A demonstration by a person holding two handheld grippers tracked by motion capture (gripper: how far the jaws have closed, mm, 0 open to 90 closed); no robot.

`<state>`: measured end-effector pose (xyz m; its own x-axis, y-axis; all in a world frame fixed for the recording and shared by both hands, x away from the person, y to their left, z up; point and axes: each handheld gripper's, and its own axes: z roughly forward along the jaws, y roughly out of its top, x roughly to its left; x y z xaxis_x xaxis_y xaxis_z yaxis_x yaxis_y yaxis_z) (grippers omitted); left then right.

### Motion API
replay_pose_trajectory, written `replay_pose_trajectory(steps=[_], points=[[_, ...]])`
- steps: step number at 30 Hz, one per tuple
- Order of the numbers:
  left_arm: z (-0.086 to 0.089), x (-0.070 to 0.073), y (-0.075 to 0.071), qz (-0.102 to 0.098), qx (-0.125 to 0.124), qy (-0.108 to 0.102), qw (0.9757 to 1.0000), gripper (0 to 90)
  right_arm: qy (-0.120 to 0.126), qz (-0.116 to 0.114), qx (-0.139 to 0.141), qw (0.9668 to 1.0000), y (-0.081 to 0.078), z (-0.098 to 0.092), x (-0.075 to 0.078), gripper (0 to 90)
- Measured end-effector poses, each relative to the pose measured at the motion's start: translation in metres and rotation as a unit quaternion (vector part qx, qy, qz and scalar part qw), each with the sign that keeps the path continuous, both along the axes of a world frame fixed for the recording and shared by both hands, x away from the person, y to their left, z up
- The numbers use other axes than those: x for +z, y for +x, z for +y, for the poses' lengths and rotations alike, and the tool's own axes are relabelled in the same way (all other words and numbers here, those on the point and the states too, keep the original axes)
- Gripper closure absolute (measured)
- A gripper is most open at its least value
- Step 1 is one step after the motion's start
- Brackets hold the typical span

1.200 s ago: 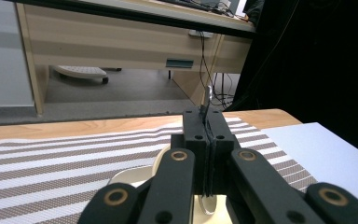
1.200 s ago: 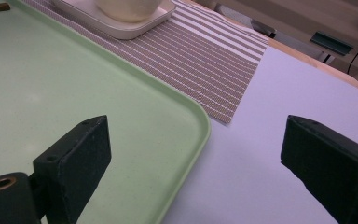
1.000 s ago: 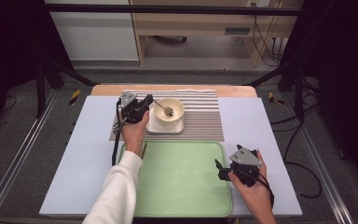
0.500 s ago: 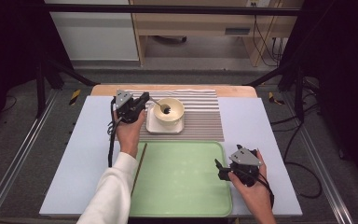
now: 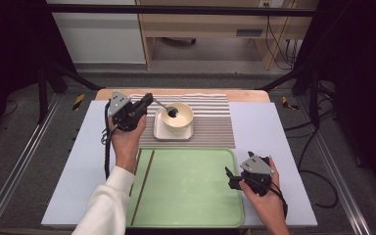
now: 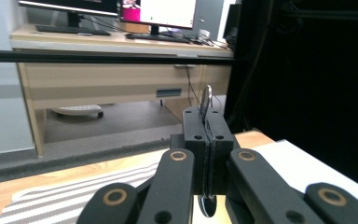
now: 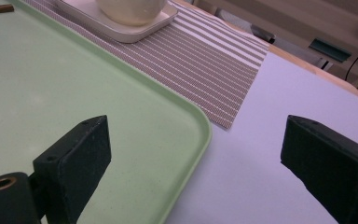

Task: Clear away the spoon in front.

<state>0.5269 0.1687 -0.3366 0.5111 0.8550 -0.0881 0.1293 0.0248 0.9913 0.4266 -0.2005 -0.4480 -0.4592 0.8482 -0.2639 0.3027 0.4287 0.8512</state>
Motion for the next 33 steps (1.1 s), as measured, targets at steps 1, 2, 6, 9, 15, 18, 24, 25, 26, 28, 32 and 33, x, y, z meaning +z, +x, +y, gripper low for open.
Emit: replay_pose_trajectory(steps=[1,2,6,9,15,18,24,25,26,28,32,33], points=[[-0.001,0.0,-0.005,0.001,-0.004,0.007,1.0,89.4,0.0,-0.004,0.001,1.0,0.0,0.0,0.001,8.4],[-0.002,0.0,-0.011,0.004,-0.008,0.014,0.9999,89.4,-0.001,-0.008,0.002,1.0,-0.001,0.0,0.001,8.4],[-0.003,-0.001,-0.031,0.017,-0.028,0.032,0.9989,89.4,-0.004,-0.028,0.002,0.9996,-0.002,0.0,0.003,8.3],[-0.004,-0.001,-0.044,0.028,-0.048,0.063,0.9964,89.5,0.0,-0.037,0.0,0.9993,-0.002,-0.001,0.002,8.3],[-0.006,0.002,-0.064,0.041,-0.076,0.077,0.9933,89.4,-0.006,-0.05,-0.005,0.9987,-0.002,-0.001,0.001,8.5],[-0.004,0.005,-0.068,0.041,-0.083,0.081,0.9924,89.4,-0.01,-0.057,-0.01,0.9983,-0.002,-0.002,0.001,8.6],[0.0,0.005,-0.069,0.047,-0.097,0.083,0.9907,89.4,-0.004,-0.077,-0.025,0.9967,0.001,-0.006,0.001,8.6],[0.002,0.005,-0.069,0.047,-0.103,0.083,0.9901,89.4,0.0,-0.083,-0.032,0.996,0.0,-0.006,0.002,8.3],[0.003,0.005,-0.07,0.048,-0.107,0.083,0.9896,89.4,0.002,-0.088,-0.035,0.9955,0.0,-0.007,0.002,8.1],[0.006,0.005,-0.071,0.053,-0.118,0.08,0.9884,89.4,0.013,-0.095,-0.041,0.9946,-0.002,-0.008,0.004,8.0],[0.01,0.006,-0.072,0.058,-0.125,0.079,0.9873,89.4,0.02,-0.099,-0.05,0.9936,-0.002,-0.01,0.005,8.1],[0.011,0.007,-0.072,0.06,-0.127,0.082,0.9868,89.4,0.021,-0.098,-0.052,0.9936,-0.002,-0.01,0.005,8.1]])
